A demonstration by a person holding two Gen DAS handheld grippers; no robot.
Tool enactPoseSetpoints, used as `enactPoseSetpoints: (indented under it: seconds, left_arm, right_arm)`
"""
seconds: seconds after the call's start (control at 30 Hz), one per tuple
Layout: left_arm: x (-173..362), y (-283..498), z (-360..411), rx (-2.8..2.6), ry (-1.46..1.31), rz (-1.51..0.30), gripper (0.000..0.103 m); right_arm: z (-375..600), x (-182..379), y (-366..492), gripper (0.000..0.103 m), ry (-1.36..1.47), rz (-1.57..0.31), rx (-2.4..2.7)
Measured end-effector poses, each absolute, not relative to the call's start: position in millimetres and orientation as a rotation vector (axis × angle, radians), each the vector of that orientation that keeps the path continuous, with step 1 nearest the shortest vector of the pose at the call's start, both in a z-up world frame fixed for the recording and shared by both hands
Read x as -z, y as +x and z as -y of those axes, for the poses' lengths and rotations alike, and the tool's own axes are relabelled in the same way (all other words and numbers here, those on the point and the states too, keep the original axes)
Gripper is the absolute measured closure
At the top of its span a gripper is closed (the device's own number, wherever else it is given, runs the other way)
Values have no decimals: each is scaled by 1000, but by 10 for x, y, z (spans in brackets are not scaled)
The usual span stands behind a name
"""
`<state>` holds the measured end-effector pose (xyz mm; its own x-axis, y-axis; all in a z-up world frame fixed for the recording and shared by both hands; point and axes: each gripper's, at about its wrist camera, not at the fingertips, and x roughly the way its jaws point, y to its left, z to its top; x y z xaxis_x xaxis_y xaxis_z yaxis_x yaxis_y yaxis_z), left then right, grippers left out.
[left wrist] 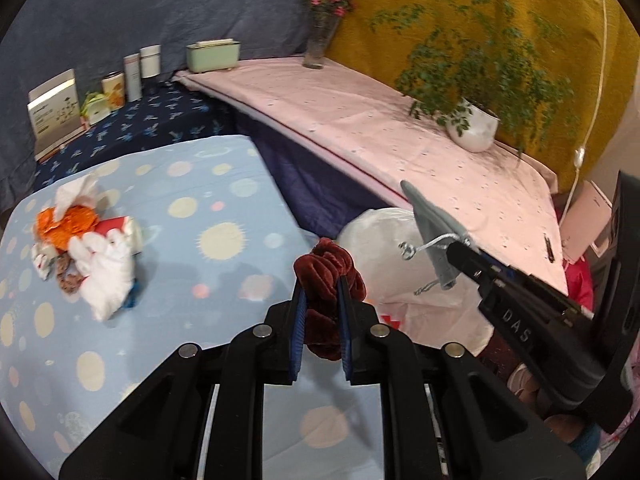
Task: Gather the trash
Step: 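Carry the scrunchie and grey mask with both tools over the bin, then open both tools to drop the scrunchie and mask into the bin, then grasp the white glove with the right tool while the left tool grasps the beige scrunchie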
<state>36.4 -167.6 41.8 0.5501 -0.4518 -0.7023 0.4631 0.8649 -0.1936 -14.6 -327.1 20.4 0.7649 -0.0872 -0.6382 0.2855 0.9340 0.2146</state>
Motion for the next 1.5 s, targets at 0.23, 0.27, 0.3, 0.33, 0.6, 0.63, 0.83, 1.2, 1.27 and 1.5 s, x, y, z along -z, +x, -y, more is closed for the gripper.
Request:
enactPoseSetpoints:
  seconds: [0.23, 0.27, 0.3, 0.33, 0.6, 0.63, 0.83, 1.2, 1.27, 1.5]
  left_arm:
    - [-368, 286, 2155, 630, 31, -848, 89]
    - [-351, 283, 2211, 641, 31, -855, 89]
    - [-333, 280, 2264, 648, 33, -860, 89]
    - [-314, 276, 2305, 653, 36, -864, 89]
    - [-193, 282, 2542, 693, 40, -899, 86]
    - [-182, 287, 2557, 694, 36, -905, 84]
    - [-130, 317, 2547, 657, 45, -910, 64]
    - [-125, 453, 2200, 585, 16, -910, 62]
    - [-139, 464, 2127, 566, 16, -903, 62]
    - [-149, 551, 1758, 505, -18, -897, 62]
  right_arm:
    - [3654, -62, -366, 93, 342, -686, 263]
    - [3694, -47, -391, 93, 346, -687, 269]
    - [3732, -30, -414, 93, 350, -689, 275]
    - [3763, -13, -435, 93, 354, -690, 280]
    - [3952, 77, -512, 89, 374, -702, 308]
    - [3959, 79, -510, 86, 375, -702, 312]
    - [3979, 95, -519, 77, 378, -705, 323]
    - [3805, 30, -416, 74, 368, -700, 293]
    - [3730, 13, -383, 74, 360, -700, 282]
    - [3439, -52, -248, 74, 334, -703, 233]
